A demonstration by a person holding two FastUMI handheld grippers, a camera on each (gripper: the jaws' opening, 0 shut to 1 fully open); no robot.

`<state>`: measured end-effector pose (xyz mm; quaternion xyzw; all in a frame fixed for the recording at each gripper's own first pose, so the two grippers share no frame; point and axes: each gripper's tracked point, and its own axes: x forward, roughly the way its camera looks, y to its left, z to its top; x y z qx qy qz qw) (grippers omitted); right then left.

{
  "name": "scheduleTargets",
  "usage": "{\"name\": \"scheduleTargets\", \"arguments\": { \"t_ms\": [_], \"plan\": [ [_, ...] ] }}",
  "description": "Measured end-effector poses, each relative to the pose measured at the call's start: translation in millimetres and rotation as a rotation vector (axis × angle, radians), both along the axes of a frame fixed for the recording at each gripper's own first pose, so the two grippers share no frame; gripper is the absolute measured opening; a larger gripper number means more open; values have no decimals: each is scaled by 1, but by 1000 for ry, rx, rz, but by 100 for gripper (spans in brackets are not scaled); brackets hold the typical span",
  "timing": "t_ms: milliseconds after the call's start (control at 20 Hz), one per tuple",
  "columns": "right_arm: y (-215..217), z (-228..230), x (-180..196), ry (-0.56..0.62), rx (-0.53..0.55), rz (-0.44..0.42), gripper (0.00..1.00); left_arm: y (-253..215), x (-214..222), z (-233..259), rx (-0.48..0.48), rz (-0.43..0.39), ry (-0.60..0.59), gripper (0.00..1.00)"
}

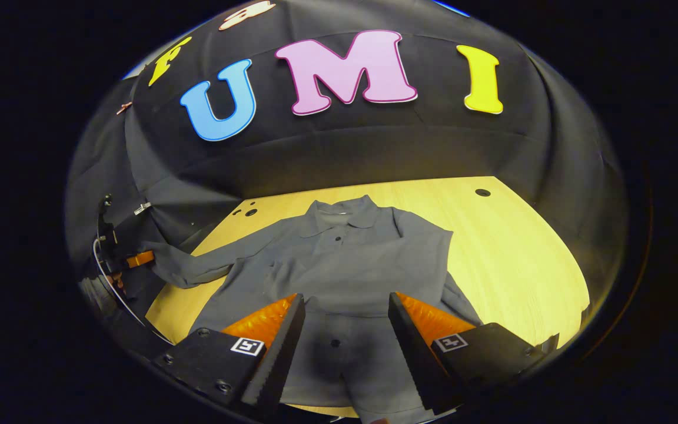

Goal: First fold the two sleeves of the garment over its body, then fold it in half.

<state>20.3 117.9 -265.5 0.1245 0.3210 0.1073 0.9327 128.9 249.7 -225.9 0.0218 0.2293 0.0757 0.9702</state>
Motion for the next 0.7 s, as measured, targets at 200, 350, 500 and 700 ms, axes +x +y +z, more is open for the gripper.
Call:
{"name": "scheduleTargets", "arguments": {
  "t_ms": [200,350,500,700],
  "plan": [
    [-25,-2,1,-4,-3,-32,89,-76,15,51,-40,-90,-98,5],
    [-45,-5,0,-8,-7,-53,89,-137,24,77,-66,-168,-134,5],
    [-68,-8,-3,-6,-10,-79,89,-197,27,90,-96,-261,-134,6],
    [-98,-14,-8,1,-13,-120,89,-280,27,84,-125,-371,-102,5]
  ]
}}
